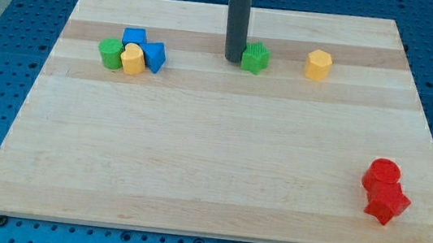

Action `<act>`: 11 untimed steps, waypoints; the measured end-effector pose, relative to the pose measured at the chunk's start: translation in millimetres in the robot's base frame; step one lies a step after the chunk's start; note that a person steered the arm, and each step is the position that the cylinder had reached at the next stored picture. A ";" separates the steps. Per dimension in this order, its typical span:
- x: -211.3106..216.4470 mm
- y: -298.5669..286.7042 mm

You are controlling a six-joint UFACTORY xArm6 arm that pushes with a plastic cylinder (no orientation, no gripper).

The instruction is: Slide green star down

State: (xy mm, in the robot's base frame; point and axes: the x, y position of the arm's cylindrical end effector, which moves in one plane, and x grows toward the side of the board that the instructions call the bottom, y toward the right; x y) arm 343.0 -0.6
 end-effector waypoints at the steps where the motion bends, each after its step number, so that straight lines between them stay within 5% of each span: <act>1: 3.5 0.0; 3: -124.7 9.0; 4: -140.3 43.5; 6: -132.0 49.8; 11: 4.1 48.7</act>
